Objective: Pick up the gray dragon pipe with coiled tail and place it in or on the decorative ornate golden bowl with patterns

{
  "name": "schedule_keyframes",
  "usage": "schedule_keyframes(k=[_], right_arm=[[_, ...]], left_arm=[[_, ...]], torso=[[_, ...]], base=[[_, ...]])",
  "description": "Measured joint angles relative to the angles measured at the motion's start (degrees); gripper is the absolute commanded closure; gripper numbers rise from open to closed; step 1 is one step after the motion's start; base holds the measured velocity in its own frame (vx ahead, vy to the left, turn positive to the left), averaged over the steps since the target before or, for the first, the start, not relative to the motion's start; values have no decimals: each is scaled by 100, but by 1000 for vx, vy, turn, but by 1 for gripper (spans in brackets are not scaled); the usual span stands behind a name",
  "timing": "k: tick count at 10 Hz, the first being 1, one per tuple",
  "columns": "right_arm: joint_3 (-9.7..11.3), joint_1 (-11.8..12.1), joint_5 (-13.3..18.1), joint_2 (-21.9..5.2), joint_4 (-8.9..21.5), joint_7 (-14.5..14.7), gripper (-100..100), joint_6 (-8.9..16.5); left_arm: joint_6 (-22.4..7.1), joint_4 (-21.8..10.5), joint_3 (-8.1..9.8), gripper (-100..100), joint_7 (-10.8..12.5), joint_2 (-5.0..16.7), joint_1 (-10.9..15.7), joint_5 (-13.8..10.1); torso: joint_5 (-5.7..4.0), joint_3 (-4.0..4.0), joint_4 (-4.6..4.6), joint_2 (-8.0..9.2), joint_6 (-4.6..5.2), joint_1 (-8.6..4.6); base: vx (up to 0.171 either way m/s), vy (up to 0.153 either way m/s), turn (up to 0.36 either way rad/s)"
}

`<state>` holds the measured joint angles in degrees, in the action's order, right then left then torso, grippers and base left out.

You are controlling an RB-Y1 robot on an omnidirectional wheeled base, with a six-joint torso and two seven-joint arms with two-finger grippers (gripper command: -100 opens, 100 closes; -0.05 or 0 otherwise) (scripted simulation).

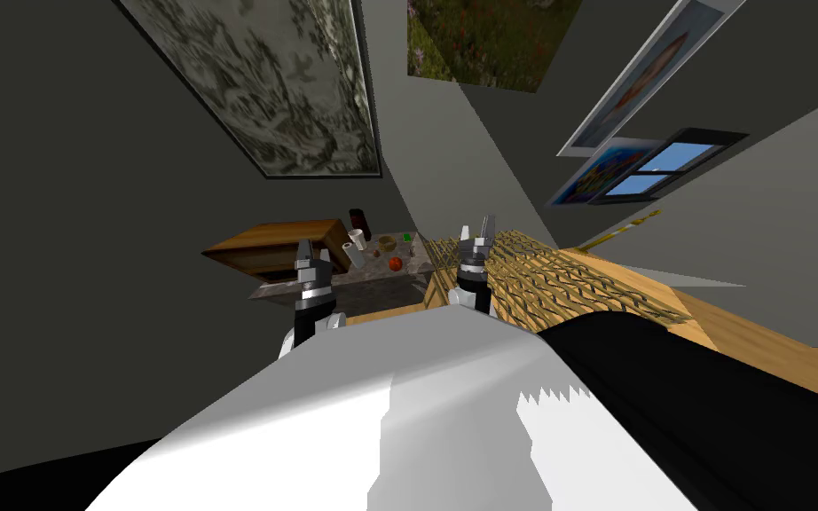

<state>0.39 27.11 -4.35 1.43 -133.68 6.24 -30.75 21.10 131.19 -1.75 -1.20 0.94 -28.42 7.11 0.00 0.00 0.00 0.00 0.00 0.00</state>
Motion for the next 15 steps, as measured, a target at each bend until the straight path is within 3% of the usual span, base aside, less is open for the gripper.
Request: schedule_keyframes(k=[4,8,12,15], right_arm=[[-137,94,-52,-558,61,36,-100,179],[-396,288,-141,-1141,228,128,-100,570],[-764,530,-265,-1734,573,217,-100,1123],[-1098,713,-383,-2240,870,261,-100,1696]], left_arm=[[0,0,0,0,0,0,1,0],[0,0,-1,0,0,0,1,0],[0,0,-1,0,0,0,1,0],[0,0,-1,0,0,0,1,0]], torso=[[1,12,4,20,-1,3],[3,21,8,37,-1,11],[4,20,8,34,-1,19],[6,15,6,26,-1,23]], base=[[-50,12,102],[-85,39,165],[-79,66,237],[-56,87,259]])
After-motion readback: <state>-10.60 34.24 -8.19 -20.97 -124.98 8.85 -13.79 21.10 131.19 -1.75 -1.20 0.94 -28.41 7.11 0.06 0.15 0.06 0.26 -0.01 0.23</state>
